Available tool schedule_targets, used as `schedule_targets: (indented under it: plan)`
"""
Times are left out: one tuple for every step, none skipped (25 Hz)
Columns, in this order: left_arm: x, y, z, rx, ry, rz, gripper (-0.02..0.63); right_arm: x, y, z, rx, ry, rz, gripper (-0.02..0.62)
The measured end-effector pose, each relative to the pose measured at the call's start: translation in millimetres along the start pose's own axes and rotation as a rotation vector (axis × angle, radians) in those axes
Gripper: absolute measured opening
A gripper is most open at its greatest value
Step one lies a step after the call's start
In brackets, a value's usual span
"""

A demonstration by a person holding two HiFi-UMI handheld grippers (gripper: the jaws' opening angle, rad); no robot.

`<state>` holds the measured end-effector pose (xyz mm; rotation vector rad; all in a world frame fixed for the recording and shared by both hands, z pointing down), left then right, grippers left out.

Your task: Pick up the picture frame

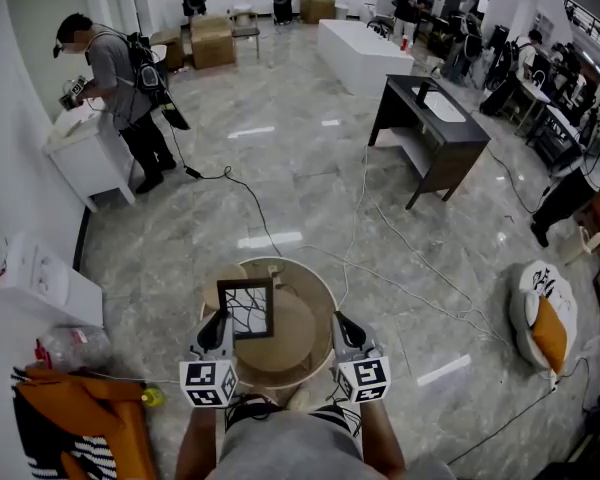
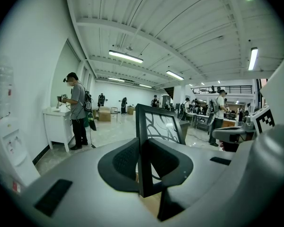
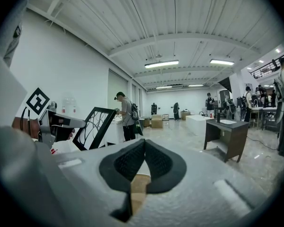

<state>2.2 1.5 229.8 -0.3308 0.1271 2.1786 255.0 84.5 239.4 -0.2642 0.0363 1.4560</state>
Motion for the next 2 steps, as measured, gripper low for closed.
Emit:
schedule_targets:
  plan:
    - [0.9,0.1,0.9,0.001,0.000,0.000,0.077,0.5,0.8,0.7,0.000,0.000,0.000,-0.002]
    - [1.7,0.2,2.0,0.001,-0.001,0.000,0.077,0.9,1.6,1.4,0.000,0.000,0.000,-0.002]
Point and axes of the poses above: the fingertips, and each gripper's own axes: x backward along the fingers, y to its left, z out of its underside, the point moved 4 cm from there along x, backward along the fingers, and after that the axes turned 7 degrees about -x, right-handed, at the moved point
